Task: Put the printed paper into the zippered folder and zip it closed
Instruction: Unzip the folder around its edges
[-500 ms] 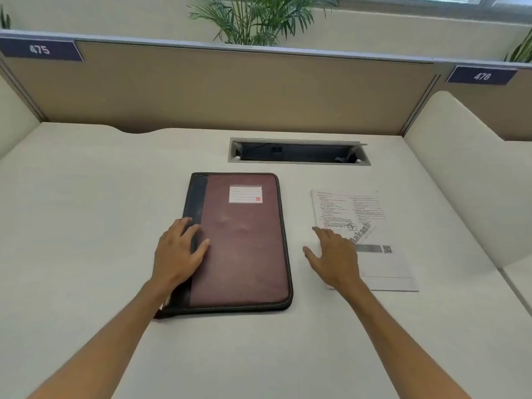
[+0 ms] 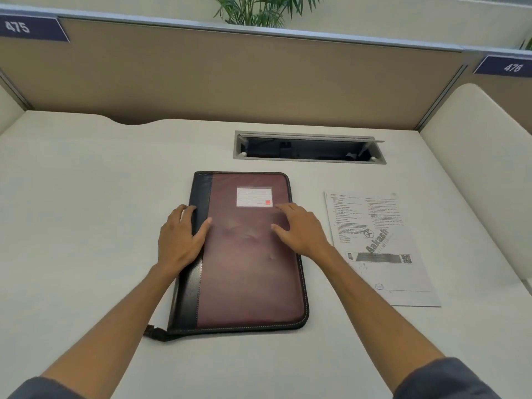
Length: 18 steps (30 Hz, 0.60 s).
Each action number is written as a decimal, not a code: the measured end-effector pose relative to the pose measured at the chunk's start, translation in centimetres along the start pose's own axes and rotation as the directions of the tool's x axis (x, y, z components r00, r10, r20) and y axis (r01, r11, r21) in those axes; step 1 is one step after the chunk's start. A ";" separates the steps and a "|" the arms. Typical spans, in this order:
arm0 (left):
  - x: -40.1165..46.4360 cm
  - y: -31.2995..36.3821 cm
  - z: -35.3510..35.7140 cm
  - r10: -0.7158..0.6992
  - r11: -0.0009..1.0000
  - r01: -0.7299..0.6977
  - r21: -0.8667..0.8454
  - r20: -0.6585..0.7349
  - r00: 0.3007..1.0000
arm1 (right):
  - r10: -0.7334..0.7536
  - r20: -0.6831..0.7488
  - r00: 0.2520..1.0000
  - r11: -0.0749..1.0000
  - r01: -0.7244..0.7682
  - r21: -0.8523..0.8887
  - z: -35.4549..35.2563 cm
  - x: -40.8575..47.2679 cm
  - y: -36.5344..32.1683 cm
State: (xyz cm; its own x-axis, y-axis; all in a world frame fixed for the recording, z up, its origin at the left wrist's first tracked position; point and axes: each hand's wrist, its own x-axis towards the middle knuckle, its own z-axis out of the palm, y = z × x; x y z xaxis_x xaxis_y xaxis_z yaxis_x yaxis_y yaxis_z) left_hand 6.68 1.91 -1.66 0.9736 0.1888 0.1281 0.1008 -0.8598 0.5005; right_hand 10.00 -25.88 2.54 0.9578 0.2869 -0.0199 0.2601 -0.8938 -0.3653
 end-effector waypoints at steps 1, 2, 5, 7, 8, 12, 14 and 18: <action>0.7 -0.1 0.0 -0.008 1.000 0.008 -0.003 0.001 1.000 | -0.009 0.017 1.000 1.000 0.009 -0.002 0.2 0.8 -0.2; 1.3 -0.2 0.1 -0.015 1.000 0.015 -0.003 0.002 1.000 | -0.018 0.035 0.999 1.000 0.018 -0.009 0.3 1.6 -0.5; 3.3 -0.3 0.1 -0.032 0.999 0.032 -0.016 -0.008 0.999 | -0.033 0.083 0.996 0.999 0.035 -0.026 0.9 3.9 -1.3; 4.7 -0.3 0.1 -0.056 0.998 0.056 -0.038 -0.009 0.998 | -0.047 0.091 0.995 0.998 0.050 -0.034 1.2 5.3 -1.9; 5.4 -0.3 0.2 -0.069 0.996 0.069 -0.048 -0.004 0.998 | -0.056 0.093 0.994 0.998 0.059 -0.035 1.4 6.1 -2.3; 8.1 -0.5 0.5 -0.088 0.994 0.090 -0.067 0.024 0.996 | -0.088 0.116 0.989 0.995 0.092 -0.033 2.0 9.0 -3.8; 9.1 -0.6 0.7 -0.093 0.993 0.096 -0.075 0.039 0.995 | -0.112 0.124 0.986 0.992 0.118 -0.045 2.2 10.4 -4.5; 10.4 -0.7 1.5 -0.107 0.989 0.112 -0.098 0.050 0.993 | -0.146 0.123 0.982 0.987 0.153 -0.046 2.4 13.0 -5.8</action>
State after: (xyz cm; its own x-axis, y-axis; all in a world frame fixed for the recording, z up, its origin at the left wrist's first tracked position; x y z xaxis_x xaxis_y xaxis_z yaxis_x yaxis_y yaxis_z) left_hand 17.01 3.77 -1.93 0.9662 0.2560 0.0305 0.1887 -0.7828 0.5929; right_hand 20.59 -16.10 2.15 0.8869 0.4549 -0.0808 0.4090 -0.8543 -0.3207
